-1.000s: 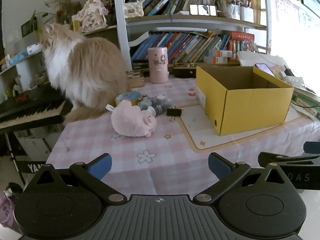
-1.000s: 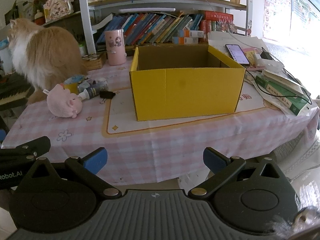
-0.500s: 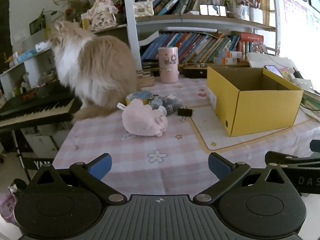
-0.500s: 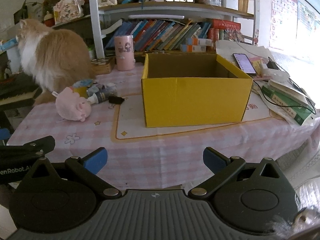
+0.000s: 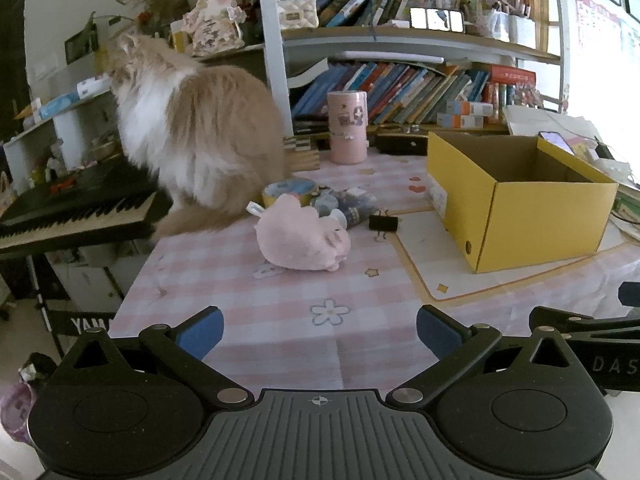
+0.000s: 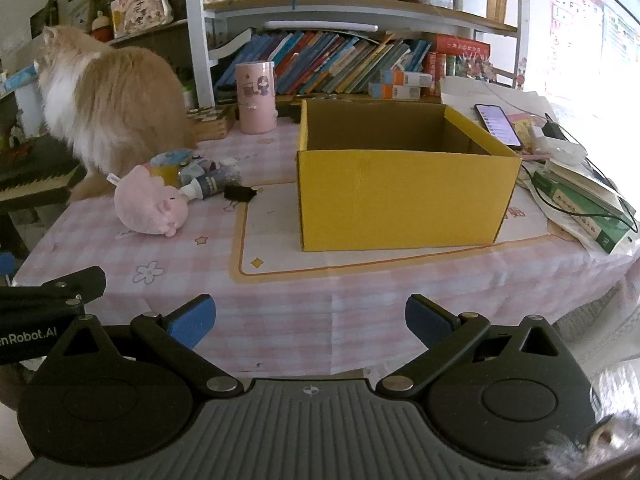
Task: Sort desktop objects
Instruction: 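Move left tool toward pink plush pig while right tool approaches black binder clip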
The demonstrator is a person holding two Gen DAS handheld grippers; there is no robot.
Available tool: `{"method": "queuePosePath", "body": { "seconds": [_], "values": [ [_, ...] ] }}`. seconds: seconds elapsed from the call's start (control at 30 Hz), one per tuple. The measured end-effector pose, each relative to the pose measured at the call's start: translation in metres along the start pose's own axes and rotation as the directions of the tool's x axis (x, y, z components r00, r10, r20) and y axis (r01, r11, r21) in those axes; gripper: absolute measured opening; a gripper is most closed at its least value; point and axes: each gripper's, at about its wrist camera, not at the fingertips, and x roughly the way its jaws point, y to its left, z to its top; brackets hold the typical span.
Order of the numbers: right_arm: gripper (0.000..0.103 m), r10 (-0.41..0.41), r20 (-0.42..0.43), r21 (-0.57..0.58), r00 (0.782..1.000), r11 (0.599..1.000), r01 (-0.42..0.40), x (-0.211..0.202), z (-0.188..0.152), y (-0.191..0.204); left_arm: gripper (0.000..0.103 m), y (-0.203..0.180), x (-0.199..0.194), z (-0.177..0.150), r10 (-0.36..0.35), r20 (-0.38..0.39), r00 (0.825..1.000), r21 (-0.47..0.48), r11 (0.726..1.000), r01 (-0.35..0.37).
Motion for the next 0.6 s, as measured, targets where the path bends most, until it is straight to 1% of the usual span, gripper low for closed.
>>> {"method": "queuePosePath", "body": {
  "seconds": [0.2, 0.37, 0.43, 0.53, 0.6],
  "values": [
    [0.1, 0.012, -0.006, -0.014, 1.0, 1.0, -0.012, 0.005, 0.001, 0.01, 0.103, 0.008, 0.002, -0.002, 0.01, -0.009, 1.0, -0.008, 1.0, -0.01],
    [0.091, 0.028, -0.012, -0.036, 1.0, 0.999, -0.028, 0.009, 0.003, 0.02, 0.103, 0.011, 0.003, -0.002, 0.007, -0.009, 1.0, -0.009, 1.0, -0.007],
    [0.085, 0.039, -0.016, -0.05, 0.999, 0.998, -0.04, 0.01, 0.004, 0.025, 0.103, 0.014, 0.004, -0.002, 0.01, -0.008, 1.0, -0.012, 1.0, -0.01],
    [0.08, 0.053, -0.021, -0.072, 0.998, 0.996, -0.054, 0.011, 0.004, 0.032, 0.103, 0.02, 0.005, -0.002, 0.011, -0.01, 1.0, -0.023, 1.0, -0.011],
    [0.079, 0.057, -0.021, -0.079, 0.998, 0.995, -0.059, 0.011, 0.006, 0.035, 0.103, 0.024, 0.005, -0.002, 0.009, -0.01, 1.0, -0.031, 0.999, -0.009]
  ]
}}
